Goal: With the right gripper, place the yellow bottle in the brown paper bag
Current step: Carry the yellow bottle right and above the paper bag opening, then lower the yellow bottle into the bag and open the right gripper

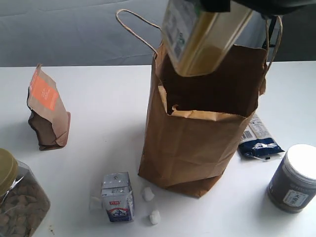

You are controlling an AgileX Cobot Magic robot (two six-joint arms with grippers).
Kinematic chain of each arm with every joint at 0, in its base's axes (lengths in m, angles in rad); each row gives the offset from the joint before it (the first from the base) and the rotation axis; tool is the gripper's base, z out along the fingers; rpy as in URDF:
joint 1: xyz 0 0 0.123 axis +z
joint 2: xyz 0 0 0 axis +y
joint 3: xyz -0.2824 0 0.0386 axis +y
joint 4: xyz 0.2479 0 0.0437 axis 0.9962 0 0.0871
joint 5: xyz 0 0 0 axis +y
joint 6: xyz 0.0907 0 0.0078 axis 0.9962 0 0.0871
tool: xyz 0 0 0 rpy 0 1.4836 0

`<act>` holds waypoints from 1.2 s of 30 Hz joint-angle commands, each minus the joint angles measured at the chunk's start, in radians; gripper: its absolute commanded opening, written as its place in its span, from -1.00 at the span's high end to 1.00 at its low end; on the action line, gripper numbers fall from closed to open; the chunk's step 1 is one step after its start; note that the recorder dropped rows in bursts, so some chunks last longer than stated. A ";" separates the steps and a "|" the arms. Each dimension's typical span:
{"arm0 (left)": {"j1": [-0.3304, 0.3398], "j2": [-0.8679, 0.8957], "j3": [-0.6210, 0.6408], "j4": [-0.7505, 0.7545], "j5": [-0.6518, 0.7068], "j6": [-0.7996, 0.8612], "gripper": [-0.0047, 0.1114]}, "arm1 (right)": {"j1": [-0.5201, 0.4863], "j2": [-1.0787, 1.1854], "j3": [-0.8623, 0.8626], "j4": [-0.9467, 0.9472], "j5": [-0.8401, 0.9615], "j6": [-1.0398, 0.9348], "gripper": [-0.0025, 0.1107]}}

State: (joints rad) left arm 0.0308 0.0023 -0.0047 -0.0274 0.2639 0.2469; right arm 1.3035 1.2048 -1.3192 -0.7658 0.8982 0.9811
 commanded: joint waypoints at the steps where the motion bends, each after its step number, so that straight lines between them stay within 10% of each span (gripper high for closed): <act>1: 0.002 -0.002 0.005 0.001 -0.005 -0.007 0.92 | -0.136 0.000 0.066 0.017 -0.141 -0.047 0.96; 15: 0.002 -0.002 0.005 0.001 -0.005 -0.007 0.92 | -0.373 0.250 0.131 0.160 -0.323 -0.102 0.94; 25: 0.002 -0.002 0.005 0.001 -0.005 -0.007 0.92 | -0.375 0.312 0.131 0.218 -0.339 -0.156 -0.19; 36: 0.002 -0.002 0.005 0.001 -0.005 -0.007 0.92 | -0.356 0.268 0.131 0.274 -0.330 -0.167 -0.30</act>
State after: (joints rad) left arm 0.0308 0.0023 -0.0047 -0.0274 0.2639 0.2469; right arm 0.9385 1.5091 -1.1825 -0.5118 0.5744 0.8279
